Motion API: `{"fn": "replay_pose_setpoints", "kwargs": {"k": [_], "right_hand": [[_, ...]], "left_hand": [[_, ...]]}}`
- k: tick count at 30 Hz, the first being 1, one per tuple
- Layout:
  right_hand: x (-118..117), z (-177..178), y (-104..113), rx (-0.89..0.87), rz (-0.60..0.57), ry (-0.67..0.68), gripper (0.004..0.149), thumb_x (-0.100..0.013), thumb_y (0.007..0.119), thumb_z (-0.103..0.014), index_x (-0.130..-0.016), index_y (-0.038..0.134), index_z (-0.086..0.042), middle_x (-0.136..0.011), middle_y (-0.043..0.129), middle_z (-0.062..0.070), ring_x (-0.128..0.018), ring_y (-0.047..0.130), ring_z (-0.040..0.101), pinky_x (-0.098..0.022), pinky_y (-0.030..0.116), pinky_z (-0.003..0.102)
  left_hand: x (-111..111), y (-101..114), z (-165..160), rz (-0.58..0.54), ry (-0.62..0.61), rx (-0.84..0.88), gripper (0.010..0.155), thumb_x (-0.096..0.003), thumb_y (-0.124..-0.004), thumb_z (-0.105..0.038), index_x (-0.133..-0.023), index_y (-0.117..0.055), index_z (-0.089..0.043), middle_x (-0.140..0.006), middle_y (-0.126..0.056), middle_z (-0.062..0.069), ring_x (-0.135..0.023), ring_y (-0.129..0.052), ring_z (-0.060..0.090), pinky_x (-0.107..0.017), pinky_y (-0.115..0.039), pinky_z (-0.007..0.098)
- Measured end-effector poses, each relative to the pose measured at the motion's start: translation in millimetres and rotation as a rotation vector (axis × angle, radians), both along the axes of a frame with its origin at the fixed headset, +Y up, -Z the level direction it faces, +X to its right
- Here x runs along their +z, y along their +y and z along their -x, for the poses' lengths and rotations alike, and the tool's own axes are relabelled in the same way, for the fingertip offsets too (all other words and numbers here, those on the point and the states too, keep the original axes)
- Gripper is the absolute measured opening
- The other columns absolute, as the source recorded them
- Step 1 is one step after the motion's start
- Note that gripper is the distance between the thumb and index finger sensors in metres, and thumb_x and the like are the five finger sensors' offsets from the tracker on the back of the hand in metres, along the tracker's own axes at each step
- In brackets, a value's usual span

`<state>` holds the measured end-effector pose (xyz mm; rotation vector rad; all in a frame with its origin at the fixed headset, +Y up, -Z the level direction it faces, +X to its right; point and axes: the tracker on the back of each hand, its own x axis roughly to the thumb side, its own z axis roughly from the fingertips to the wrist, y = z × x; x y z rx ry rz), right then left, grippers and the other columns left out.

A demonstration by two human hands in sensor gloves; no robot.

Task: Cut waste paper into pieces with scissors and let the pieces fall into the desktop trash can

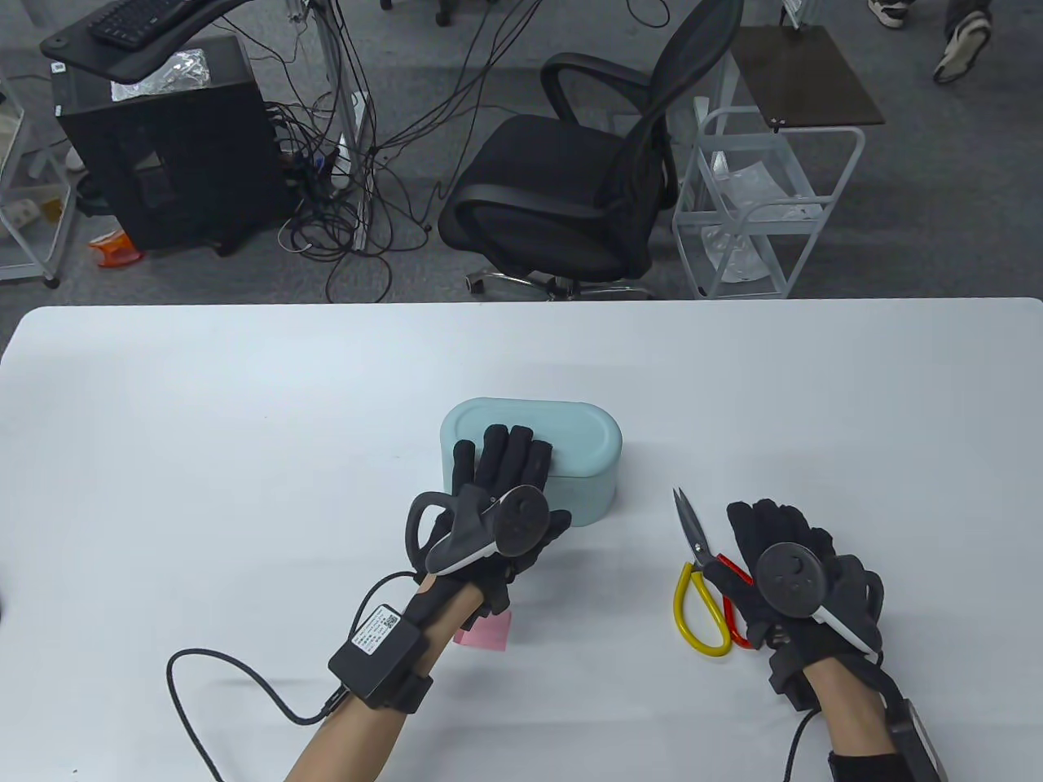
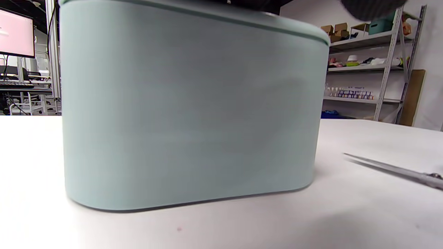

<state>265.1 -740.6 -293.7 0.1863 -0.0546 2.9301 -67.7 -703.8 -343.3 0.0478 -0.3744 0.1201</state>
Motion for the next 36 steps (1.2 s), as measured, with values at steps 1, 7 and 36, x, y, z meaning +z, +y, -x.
{"fn": "replay_pose_setpoints", "kwargs": {"k": [1,7,36], "right_hand": [[0,0,0,0.000,0.001,0.000,0.082,-0.041,0.051,-0.070,-0.109,0.043,-0.024,-0.115,0.051,0.017,-0.103,0.049,0.048,-0.071,0.045,0.070],[1,0,0,0.001,0.002,0.000,0.082,-0.041,0.051,-0.070,-0.109,0.043,-0.024,-0.115,0.051,0.018,-0.103,0.049,0.048,-0.071,0.045,0.070],[0,-3,1,-0.057,0.010,0.000,0.081,-0.042,0.054,-0.068,-0.108,0.043,-0.022,-0.114,0.052,0.018,-0.102,0.051,0.048,-0.071,0.046,0.070]], "left_hand": [[1,0,0,-0.017,-0.001,-0.001,0.088,-0.0464,-0.059,-0.069,-0.116,-0.036,-0.020,-0.125,-0.035,0.010,-0.115,-0.033,0.040,-0.078,-0.028,0.064],[2,-4,-1,-0.058,0.001,-0.024,0.088,-0.0460,-0.060,-0.068,-0.115,-0.038,-0.020,-0.125,-0.038,0.010,-0.115,-0.039,0.040,-0.077,-0.033,0.065],[-14,48,-6,-0.024,0.094,0.003,0.084,-0.0462,-0.060,-0.069,-0.116,-0.040,-0.028,-0.127,-0.043,0.003,-0.117,-0.040,0.040,-0.078,-0.028,0.067]]}}
